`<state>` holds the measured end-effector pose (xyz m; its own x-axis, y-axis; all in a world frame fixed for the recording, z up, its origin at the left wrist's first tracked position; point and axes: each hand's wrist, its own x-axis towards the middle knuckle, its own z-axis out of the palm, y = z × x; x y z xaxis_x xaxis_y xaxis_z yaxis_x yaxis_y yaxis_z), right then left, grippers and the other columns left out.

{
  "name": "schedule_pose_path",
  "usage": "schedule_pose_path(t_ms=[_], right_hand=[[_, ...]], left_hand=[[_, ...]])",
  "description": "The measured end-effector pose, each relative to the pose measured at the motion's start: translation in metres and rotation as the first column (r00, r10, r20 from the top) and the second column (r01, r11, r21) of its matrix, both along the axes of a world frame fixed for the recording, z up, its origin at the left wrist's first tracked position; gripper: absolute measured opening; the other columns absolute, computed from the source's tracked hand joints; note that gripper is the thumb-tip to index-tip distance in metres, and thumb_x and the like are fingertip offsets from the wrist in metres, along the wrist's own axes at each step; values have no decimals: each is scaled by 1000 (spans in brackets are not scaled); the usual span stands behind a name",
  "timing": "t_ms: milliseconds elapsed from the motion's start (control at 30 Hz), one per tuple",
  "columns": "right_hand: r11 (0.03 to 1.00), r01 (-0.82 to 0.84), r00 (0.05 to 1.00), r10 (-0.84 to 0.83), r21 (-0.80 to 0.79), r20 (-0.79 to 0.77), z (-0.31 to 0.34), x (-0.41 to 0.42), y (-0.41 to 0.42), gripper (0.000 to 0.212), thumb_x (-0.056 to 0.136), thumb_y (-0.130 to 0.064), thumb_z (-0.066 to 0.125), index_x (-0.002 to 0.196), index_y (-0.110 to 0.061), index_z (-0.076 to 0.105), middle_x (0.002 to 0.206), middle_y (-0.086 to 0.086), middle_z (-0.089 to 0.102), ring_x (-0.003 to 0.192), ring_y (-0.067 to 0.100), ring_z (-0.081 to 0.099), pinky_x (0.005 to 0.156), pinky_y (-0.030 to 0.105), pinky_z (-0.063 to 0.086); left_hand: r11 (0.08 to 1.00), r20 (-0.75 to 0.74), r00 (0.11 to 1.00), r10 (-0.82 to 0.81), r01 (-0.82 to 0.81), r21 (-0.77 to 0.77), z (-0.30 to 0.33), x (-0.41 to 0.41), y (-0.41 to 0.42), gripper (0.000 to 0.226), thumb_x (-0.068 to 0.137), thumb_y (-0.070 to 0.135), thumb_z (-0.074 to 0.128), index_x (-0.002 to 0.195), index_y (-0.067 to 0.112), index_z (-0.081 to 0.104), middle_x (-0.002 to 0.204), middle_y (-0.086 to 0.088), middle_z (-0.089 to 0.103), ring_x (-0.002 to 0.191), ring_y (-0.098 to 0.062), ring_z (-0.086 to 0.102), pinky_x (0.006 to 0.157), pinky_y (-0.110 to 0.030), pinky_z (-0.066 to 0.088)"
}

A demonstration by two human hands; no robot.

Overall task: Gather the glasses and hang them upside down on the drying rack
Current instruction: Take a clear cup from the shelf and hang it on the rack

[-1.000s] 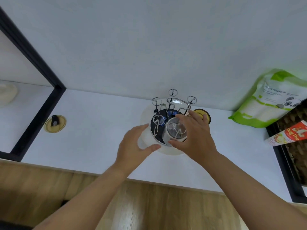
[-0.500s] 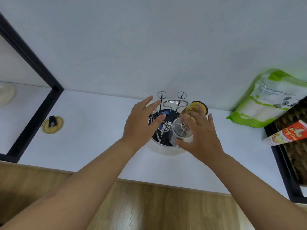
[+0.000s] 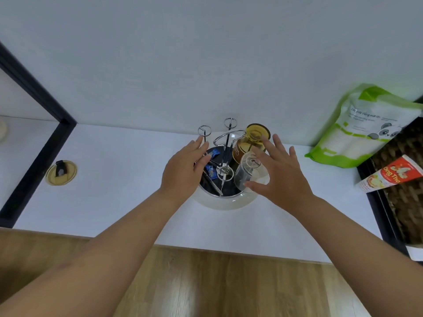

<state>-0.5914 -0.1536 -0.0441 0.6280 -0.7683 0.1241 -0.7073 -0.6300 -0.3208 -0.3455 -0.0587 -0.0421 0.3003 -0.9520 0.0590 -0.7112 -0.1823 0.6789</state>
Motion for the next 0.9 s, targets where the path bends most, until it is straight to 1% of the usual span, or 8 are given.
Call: schedule_pose_path(t_ms=[100,300,400,533,600,667,767,900], right_hand=[[1000,1,1000,-2,12,5,-1,0,1,92,81,-56,77,158,-22,40,173,2,20,161,27,6,123,67,11],[1000,6,1000,-6,8,11,-3,1,4,90,83,-56,75,158,-19,41,173,3,20,161,28,7,122,67,13],[1000,5,1000,-5,-6,6,-4,1,5,90,84,-55,75,159,-19,39,173,4,20,161,29,6,123,67,14],[1000,7,1000,-8,3,7,-4,1,7,91,84,-60,65,160,-19,37,173,5,18,161,32,5,123,65,13],[1000,10,1000,-10,12,1,-3,2,7,92,84,-58,71,160,-18,36,173,6,18,161,33,5,123,65,13],[1000,16,1000,-16,22,-4,-2,3,8,94,85,-55,75,161,-18,35,174,5,15,161,32,3,124,64,12],[998,30,999,-29,46,-14,1,4,9,96,85,-55,75,162,-19,31,174,4,12,162,29,0,125,61,10],[997,54,998,-53,52,-20,3,3,6,98,84,-55,77,162,-18,31,174,4,13,162,30,1,125,63,13]], left_hand=[[1000,-36,999,-18,18,9,0,3,0,43,107,33,52,149,23,55,161,12,39,151,-10,33,122,-32,28],[999,-32,999,-39,40,23,1,7,-1,43,107,32,52,149,25,54,162,11,39,152,-11,31,121,-28,26],[999,-38,999,-39,40,28,1,7,0,43,107,33,52,150,26,54,163,11,37,153,-11,30,122,-32,27],[998,-47,998,-44,46,48,3,8,0,44,107,34,51,151,28,52,164,11,35,154,-11,26,124,-35,25],[996,-33,998,-54,56,70,6,9,-1,45,107,35,49,152,29,50,165,11,33,155,-11,23,124,-35,23],[994,-33,998,-58,61,89,8,10,-2,45,108,36,48,153,29,48,166,12,31,156,-10,21,123,-31,21],[992,-32,998,-63,66,108,10,9,0,47,109,35,46,155,28,45,167,12,29,156,-10,21,120,-26,19],[992,-17,997,-70,71,105,11,7,4,47,109,33,46,155,28,44,166,13,29,155,-9,23,119,-25,21]])
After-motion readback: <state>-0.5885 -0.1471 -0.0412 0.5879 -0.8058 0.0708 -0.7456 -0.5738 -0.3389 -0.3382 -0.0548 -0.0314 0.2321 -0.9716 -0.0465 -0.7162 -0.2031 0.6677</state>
